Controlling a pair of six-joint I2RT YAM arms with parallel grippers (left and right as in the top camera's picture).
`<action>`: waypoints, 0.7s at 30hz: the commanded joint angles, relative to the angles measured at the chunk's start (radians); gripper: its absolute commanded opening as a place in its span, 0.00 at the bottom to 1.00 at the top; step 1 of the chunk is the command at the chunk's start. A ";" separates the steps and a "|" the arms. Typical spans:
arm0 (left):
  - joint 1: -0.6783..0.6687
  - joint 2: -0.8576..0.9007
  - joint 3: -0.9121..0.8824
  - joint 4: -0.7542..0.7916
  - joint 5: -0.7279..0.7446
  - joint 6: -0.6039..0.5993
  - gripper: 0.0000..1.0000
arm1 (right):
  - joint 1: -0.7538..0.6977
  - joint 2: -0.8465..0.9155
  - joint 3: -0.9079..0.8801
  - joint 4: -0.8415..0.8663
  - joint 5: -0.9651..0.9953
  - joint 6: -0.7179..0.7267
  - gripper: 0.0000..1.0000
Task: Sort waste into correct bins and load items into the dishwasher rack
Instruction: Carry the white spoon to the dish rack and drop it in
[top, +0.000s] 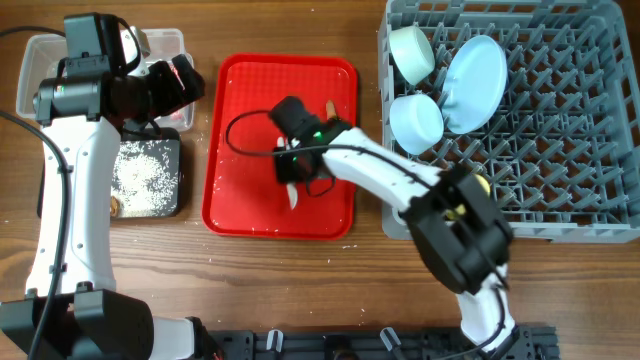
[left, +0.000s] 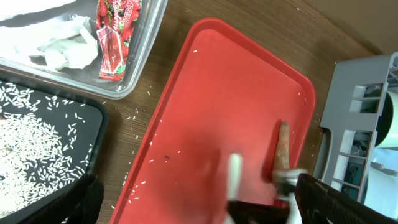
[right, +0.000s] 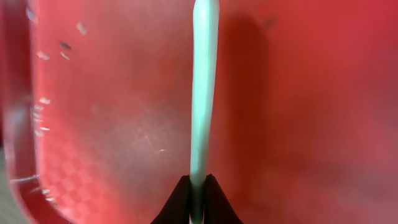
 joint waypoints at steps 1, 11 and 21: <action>0.005 0.000 0.006 0.003 0.002 0.002 1.00 | -0.094 -0.267 0.008 -0.067 0.059 -0.038 0.04; 0.005 0.000 0.006 0.003 0.002 0.002 1.00 | -0.423 -0.633 -0.024 -0.524 0.581 0.363 0.04; 0.005 0.000 0.006 0.003 0.002 0.002 1.00 | -0.565 -0.599 -0.386 -0.233 0.619 0.914 0.36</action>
